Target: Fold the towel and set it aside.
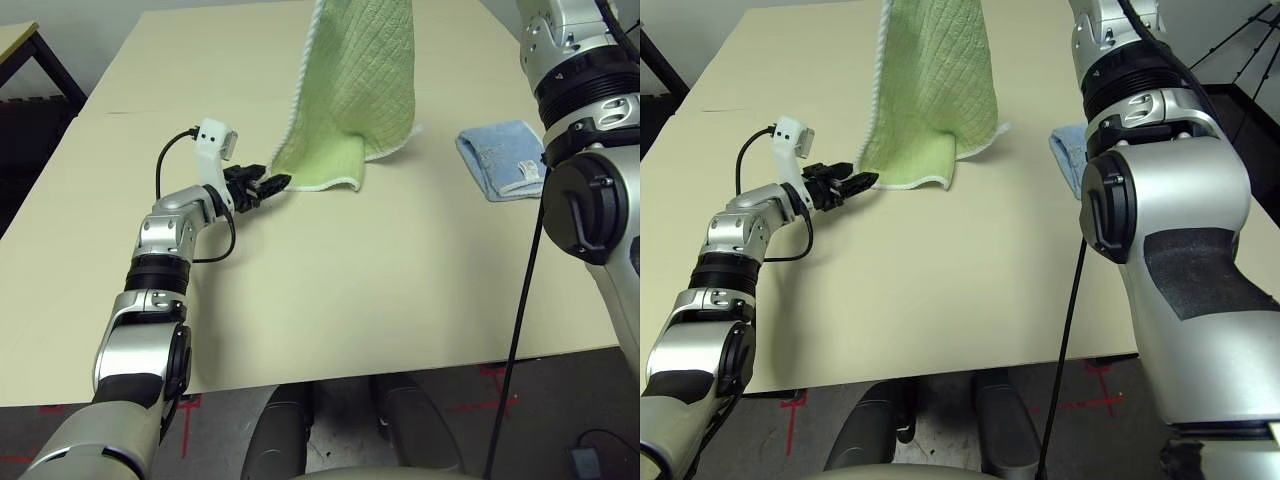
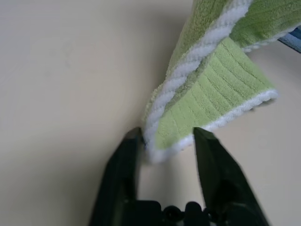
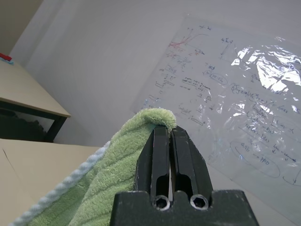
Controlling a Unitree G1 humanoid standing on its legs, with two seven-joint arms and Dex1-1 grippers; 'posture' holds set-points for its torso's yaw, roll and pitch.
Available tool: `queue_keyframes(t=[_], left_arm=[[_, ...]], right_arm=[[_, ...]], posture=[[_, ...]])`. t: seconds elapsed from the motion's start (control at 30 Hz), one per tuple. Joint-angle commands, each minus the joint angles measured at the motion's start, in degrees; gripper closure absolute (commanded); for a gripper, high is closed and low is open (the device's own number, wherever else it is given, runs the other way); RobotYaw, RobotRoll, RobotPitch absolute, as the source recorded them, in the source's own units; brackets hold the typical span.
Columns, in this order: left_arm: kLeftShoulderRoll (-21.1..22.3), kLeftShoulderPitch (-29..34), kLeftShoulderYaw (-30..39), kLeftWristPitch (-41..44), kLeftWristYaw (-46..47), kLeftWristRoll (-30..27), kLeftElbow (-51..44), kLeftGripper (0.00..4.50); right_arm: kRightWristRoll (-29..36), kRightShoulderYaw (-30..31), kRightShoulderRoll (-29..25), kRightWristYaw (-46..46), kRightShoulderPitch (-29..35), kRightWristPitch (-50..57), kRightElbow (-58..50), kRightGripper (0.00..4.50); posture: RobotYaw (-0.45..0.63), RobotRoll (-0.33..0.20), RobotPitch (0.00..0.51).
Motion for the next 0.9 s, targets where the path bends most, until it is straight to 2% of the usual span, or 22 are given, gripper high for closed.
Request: queue_keyframes(t=[0.03, 0.1, 0.13, 0.3, 0.47, 0.73, 0.9], left_arm=[[0.6, 0.6, -0.2, 0.9, -0.8, 0.0, 1.0, 3.62], [0.7, 0.4, -0.2, 0.9, -0.8, 0.1, 1.2, 4.41], [0.7, 0.2, -0.2, 1.0, -0.8, 0.1, 1.4, 4.49], [2.0, -1.1, 0.2, 0.6, -0.2, 0.6, 2.3, 4.49], [8.0, -2.3, 2.8, 3.7, -0.1, -1.0, -2.8, 4.49], [15.4, -8.0, 8.6, 12.5, 5.8, -3.8, -13.4, 4.49], [20.4, -10.8, 6.6, 16.8, 4.0, -3.2, -15.3, 4.49]], right_arm=[[0.1, -0.4, -0.7, 0.4, -0.1, -0.2, -0.7, 4.50], [0.0, -0.4, -0.9, 0.3, 0.0, -0.2, -0.6, 4.50], [0.0, -0.4, -1.1, 0.2, 0.0, -0.1, -0.6, 4.50], [-0.2, -0.6, -2.7, -0.5, 1.5, 0.8, -0.1, 4.50], [0.9, -2.0, -6.3, -0.9, 8.6, 5.7, -0.4, 4.50], [9.7, -6.7, -7.4, 6.0, 25.1, 24.8, -10.8, 4.50], [13.5, -7.2, -8.7, 9.8, 29.4, 37.1, -17.6, 4.50]], posture=[[-0.06, 0.000, 0.145], [-0.06, 0.000, 0.144], [-0.06, 0.000, 0.144], [-0.07, 0.000, 0.144], [-0.08, 0.000, 0.157], [-0.08, 0.000, 0.180], [-0.08, 0.000, 0.191]])
